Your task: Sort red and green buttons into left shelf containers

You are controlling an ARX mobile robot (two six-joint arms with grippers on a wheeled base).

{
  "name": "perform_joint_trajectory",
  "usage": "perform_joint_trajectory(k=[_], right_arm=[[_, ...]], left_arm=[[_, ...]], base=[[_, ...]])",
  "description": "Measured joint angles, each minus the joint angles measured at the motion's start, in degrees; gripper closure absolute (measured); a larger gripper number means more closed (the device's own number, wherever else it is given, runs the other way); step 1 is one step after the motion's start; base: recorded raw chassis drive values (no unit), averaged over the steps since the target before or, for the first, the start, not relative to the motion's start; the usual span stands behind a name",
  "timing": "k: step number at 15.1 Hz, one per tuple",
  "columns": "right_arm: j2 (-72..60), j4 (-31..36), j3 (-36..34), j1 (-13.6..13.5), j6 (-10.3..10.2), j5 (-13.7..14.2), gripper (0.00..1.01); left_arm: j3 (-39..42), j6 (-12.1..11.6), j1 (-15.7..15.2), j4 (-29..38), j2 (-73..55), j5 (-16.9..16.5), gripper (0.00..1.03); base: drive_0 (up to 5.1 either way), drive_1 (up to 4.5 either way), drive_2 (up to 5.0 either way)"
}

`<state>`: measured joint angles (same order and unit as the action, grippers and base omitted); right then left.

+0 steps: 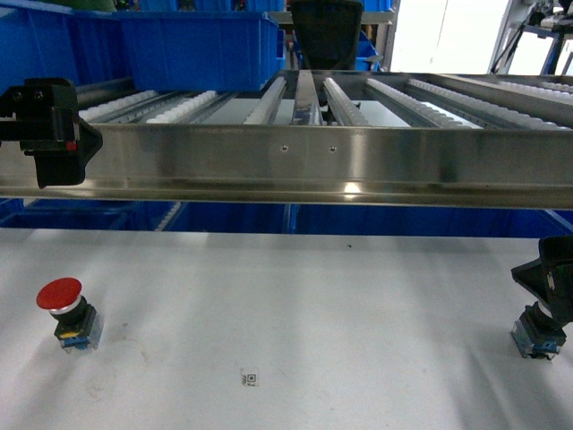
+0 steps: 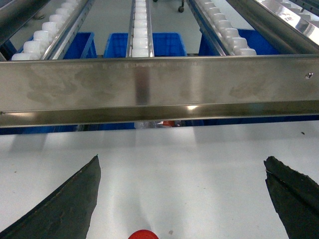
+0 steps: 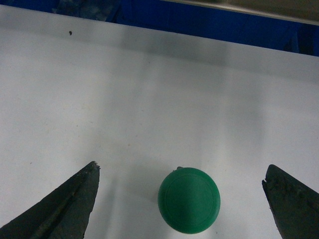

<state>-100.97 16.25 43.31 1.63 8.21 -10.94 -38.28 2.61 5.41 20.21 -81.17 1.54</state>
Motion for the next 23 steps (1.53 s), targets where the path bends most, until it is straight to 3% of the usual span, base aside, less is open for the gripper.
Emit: perform_joint_trajectory(k=[8,18,20,23], right_arm=[[-8.3,0.5,3.0,1.8,1.4,0.9,0.03],[-13.9,2.6,4.1,1.4,1.9,0.4,0.03],[-14.1,3.3,3.7,1.4,1.9,0.1,0.17],[-14.1,6.4,0.5,1.8,1.9,0.0,0.50]], left_arm=[[0.0,0.0,0.0,0.0,0.0,0.0,0.05],[0.0,0.0,0.0,0.0,0.0,0.0,0.05],[0.0,0.0,0.0,0.0,0.0,0.0,0.05],[0.0,0.0,0.0,0.0,0.0,0.0,0.05]], base=[[0.0,0.00,0.0],[0.0,0.00,0.0],[0.0,0.00,0.0],[0.0,0.00,0.0]])
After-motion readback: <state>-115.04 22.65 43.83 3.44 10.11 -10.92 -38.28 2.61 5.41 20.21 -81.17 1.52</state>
